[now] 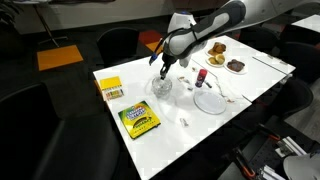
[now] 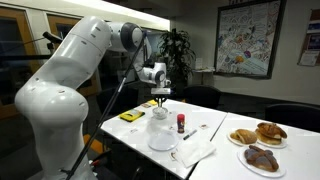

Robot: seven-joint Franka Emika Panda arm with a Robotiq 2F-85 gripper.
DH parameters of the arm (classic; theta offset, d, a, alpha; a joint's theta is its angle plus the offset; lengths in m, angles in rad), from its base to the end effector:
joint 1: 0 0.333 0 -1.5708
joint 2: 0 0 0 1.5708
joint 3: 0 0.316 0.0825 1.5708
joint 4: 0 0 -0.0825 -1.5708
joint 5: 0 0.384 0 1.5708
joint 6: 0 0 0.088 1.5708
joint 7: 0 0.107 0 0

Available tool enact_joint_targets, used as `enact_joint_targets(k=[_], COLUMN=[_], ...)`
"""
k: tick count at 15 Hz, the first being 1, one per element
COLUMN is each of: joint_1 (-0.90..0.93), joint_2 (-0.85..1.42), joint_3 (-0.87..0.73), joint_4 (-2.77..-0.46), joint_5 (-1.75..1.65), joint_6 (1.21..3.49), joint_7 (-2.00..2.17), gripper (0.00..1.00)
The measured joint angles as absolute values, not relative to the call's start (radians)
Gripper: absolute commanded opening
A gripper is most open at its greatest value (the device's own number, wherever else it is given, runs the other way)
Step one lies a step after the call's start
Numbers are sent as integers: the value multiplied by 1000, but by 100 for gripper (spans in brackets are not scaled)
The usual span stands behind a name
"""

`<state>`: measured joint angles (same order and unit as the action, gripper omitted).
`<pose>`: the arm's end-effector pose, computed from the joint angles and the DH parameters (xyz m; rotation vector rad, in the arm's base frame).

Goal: Pick up the lid from the bowl and put it on the table

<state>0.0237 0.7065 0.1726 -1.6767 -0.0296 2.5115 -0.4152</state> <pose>0.6832 0.1215 0.2088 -2.9290 -0.8834 -0.2263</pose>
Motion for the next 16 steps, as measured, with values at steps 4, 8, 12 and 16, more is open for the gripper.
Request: enact_joint_targets(k=[4,8,12,16], joint_1=[24,23,12,-37], joint_2=[689,637,574,550], joint_3=[165,126,67,33], joint_4=[-1679,-1707,-1777,-1836], joint_5=[-36,-50,-52,-50], joint_6=[2508,2508,2512,2518], joint_7=[-392,-338,-291,-282], gripper=[4,4,4,4])
